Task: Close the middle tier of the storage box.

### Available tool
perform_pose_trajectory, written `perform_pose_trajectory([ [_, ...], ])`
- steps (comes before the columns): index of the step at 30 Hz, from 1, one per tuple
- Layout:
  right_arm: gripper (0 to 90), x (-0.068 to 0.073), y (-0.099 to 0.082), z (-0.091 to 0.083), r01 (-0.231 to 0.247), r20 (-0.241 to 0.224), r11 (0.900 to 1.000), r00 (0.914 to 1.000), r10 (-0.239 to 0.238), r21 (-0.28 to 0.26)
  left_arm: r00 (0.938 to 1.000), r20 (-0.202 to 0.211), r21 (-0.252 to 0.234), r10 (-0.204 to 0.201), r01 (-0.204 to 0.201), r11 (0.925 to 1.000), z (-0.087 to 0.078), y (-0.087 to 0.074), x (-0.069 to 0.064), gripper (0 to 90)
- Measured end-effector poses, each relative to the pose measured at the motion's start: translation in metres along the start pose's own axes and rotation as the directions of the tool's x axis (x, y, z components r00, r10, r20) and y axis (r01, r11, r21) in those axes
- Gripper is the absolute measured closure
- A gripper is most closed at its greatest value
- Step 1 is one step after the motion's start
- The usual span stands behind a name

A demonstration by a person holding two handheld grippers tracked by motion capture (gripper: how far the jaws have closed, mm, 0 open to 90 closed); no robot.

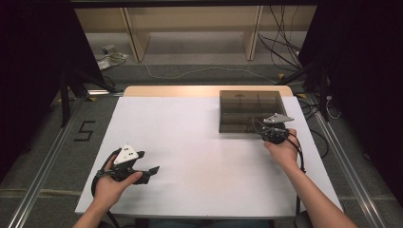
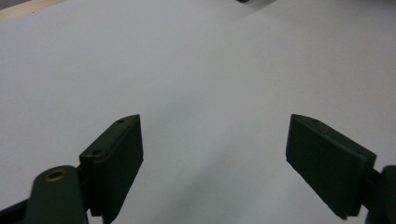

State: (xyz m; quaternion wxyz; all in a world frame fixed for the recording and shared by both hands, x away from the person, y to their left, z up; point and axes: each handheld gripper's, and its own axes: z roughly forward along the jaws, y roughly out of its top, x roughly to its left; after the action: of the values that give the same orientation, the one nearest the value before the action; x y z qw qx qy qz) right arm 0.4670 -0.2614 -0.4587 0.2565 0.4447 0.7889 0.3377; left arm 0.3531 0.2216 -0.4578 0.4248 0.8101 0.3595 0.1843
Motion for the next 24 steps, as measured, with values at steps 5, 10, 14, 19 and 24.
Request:
perform_pose_trajectory([
  [5, 90.0, -0.0006, 0.0009, 0.0013, -0.001, 0.003, 1.0000, 1.0000, 0.001, -0.002, 1.0000, -0.001, 0.000, 0.000, 0.000, 1.0000, 0.0000, 0.0000, -0.0001, 19.0],
  [10, 90.0, -0.0014, 0.0019, 0.0027, 0.000, 0.006, 1.0000, 1.0000, 0.001, -0.003, 1.0000, -0.001, 0.000, 0.000, 0.000, 1.0000, 0.0000, 0.0001, -0.0002, 19.0],
  [14, 90.0, -0.0018, 0.0036, 0.0038, -0.005, 0.007, 1.0000, 1.0000, 0.005, -0.006, 1.0000, 0.000, -0.001, 0.001, -0.001, 1.0000, 0.0000, 0.0001, -0.0001, 19.0],
  [19, 90.0, -0.0041, 0.0053, 0.0070, -0.012, 0.008, 0.9999, 0.9999, 0.012, -0.011, 1.0000, 0.000, -0.001, 0.001, -0.001, 1.0000, 0.0000, 0.0001, -0.0001, 19.0],
  [24, 90.0, -0.0047, 0.0067, 0.0085, -0.017, 0.009, 0.9998, 0.9998, 0.017, -0.011, 1.0000, 0.000, 0.000, 0.001, -0.001, 1.0000, 0.0000, 0.0000, 0.0001, 19.0],
])
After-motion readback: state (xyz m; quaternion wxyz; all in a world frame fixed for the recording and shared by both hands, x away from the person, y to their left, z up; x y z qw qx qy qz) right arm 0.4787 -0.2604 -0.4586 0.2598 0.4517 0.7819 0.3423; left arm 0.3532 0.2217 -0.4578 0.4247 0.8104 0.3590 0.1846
